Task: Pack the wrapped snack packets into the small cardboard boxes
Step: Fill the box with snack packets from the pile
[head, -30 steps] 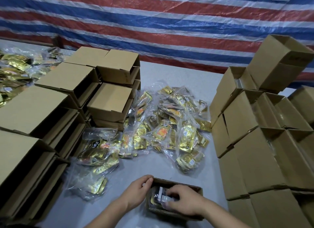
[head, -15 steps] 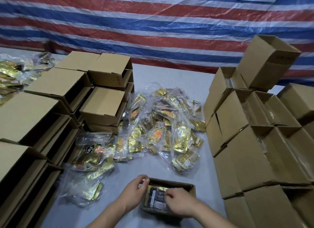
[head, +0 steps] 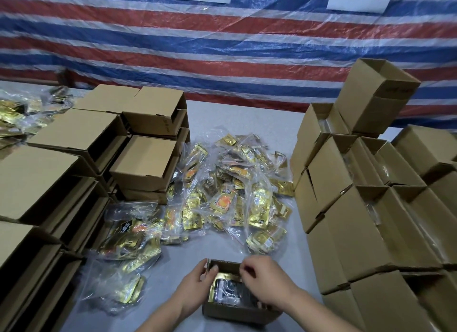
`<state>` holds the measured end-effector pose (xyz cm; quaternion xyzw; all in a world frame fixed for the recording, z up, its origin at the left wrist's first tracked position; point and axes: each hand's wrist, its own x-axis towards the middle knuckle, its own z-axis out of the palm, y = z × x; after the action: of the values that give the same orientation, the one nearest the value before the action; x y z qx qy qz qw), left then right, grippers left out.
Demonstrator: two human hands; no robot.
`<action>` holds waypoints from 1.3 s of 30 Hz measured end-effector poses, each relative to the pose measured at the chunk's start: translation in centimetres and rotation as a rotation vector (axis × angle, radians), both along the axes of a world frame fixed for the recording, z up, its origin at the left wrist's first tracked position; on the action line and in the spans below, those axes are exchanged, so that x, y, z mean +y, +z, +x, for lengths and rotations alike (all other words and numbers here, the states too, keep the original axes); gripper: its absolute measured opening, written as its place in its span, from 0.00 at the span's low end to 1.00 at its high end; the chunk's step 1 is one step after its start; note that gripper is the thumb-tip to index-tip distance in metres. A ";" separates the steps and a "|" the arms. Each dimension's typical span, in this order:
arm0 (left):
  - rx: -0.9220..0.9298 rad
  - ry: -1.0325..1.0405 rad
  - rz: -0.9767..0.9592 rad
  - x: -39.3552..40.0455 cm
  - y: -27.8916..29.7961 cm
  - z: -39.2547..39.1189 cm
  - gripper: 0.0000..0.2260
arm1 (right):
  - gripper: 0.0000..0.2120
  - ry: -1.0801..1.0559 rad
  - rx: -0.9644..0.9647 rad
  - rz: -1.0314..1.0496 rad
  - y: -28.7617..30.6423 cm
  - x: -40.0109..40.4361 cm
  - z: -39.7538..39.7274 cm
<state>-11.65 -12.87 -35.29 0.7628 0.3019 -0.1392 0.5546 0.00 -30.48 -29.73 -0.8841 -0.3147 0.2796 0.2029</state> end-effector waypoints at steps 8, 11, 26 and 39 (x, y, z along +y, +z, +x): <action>0.072 -0.013 0.035 -1.7 0.6 -0.7 0.23 | 0.13 0.275 -0.088 -0.382 -0.8 0.2 1.9; 0.126 0.011 0.077 -1.7 1.9 0.1 0.21 | 0.11 0.237 -0.110 -0.389 -0.6 0.2 1.8; -0.536 0.273 -0.108 -4.8 24.7 14.8 0.46 | 0.17 -0.305 -0.450 0.098 22.3 -3.8 11.8; -0.249 -0.310 -0.180 -18.4 35.5 34.1 0.22 | 0.07 -0.657 -0.519 -0.120 32.4 -16.1 25.9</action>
<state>22.44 -31.25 0.25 0.7587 0.0967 -0.1538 0.6256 25.94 -46.58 2.64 -0.9887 -0.0401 -0.0143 0.1436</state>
